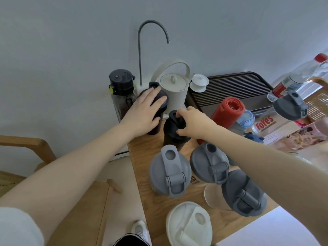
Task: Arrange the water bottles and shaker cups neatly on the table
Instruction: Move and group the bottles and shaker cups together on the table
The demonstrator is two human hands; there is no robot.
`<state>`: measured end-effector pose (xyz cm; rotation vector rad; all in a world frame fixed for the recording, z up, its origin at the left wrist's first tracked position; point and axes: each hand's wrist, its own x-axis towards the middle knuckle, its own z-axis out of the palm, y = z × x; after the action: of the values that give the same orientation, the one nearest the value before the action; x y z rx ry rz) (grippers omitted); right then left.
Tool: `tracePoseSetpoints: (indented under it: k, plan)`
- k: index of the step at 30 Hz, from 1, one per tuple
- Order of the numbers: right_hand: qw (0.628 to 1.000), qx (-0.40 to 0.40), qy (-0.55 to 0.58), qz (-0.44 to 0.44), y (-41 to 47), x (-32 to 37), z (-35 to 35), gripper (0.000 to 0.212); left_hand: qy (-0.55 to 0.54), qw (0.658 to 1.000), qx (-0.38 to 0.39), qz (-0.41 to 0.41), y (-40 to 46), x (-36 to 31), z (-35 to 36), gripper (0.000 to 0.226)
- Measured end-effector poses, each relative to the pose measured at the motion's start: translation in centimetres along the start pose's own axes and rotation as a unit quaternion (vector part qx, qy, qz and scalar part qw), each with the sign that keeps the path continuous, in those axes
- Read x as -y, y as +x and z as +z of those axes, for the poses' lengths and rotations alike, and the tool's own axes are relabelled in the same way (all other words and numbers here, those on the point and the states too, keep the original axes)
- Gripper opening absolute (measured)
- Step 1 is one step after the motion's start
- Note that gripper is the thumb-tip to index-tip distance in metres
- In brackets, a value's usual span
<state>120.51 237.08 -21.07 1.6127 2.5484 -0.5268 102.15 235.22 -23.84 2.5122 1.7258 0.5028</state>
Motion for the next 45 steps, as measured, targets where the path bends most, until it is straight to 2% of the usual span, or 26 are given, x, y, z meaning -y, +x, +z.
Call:
tracePoseSetpoints:
  k: [4,8,11,13,15,18,21,24,27,30,35,37,40,43,45]
  plan:
    - [1.000,0.007,0.017,-0.014,-0.9,1.1,0.6,0.059,-0.146,0.985,-0.089,0.040,-3.0,-0.9,-0.5,0.046]
    - [0.999,0.001,0.052,-0.002,-2.6,0.3,-1.9,0.069,-0.288,0.955,-0.047,0.045,-6.3,-3.1,-2.9,0.042]
    - [0.997,-0.007,0.076,0.021,-5.3,-1.7,-4.7,0.049,-0.263,0.961,0.015,0.085,-8.5,-4.8,-3.9,0.056]
    - [0.995,0.038,0.083,0.033,-7.3,-3.1,-5.3,0.041,-0.196,0.974,0.047,0.105,-9.7,-5.8,-3.6,0.074]
    - [0.993,0.091,0.068,0.032,-9.0,-4.2,-4.8,0.038,-0.111,0.986,0.030,0.121,-10.7,-6.7,-2.8,0.087]
    - [0.991,0.121,0.059,0.008,-10.7,-5.2,-3.6,0.037,-0.062,0.995,0.021,0.073,-11.8,-8.4,-1.9,0.103]
    - [0.994,0.086,0.059,-0.020,-12.2,-5.9,-3.4,0.040,-0.069,0.996,0.057,-0.023,-12.2,-10.6,-1.7,0.115]
    - [0.997,0.042,0.033,-0.052,-14.2,-6.9,-3.1,0.052,-0.088,0.986,0.078,-0.115,-12.1,-12.2,-1.7,0.119]
    - [0.995,0.017,0.052,-0.086,-16.9,-8.0,-2.0,0.056,-0.128,0.974,0.072,-0.174,-12.3,-12.9,-1.6,0.115]
    - [0.989,-0.033,0.109,-0.092,-19.7,-9.0,0.1,0.061,-0.187,0.961,0.043,-0.201,-12.6,-13.9,-1.1,0.113]
    - [0.982,-0.077,0.168,-0.042,-22.7,-10.1,4.7,0.103,-0.244,0.937,-0.014,-0.250,-13.2,-15.2,-0.6,0.110]
    - [0.979,-0.102,0.176,-0.026,-23.0,-10.2,6.0,0.112,-0.254,0.930,-0.051,-0.261,-13.6,-16.0,-0.9,0.108]
    - [0.965,-0.134,0.223,-0.019,-23.0,-10.0,7.4,0.114,-0.263,0.922,-0.105,-0.263,-13.9,-17.7,-2.1,0.108]
    - [0.932,-0.167,0.320,-0.024,-22.6,-9.8,8.4,0.109,-0.236,0.929,-0.130,-0.254,-14.2,-19.2,-3.7,0.110]
    - [0.919,-0.191,0.343,-0.031,-22.3,-9.7,8.6,0.104,-0.228,0.929,-0.146,-0.251,-14.3,-19.7,-4.5,0.111]
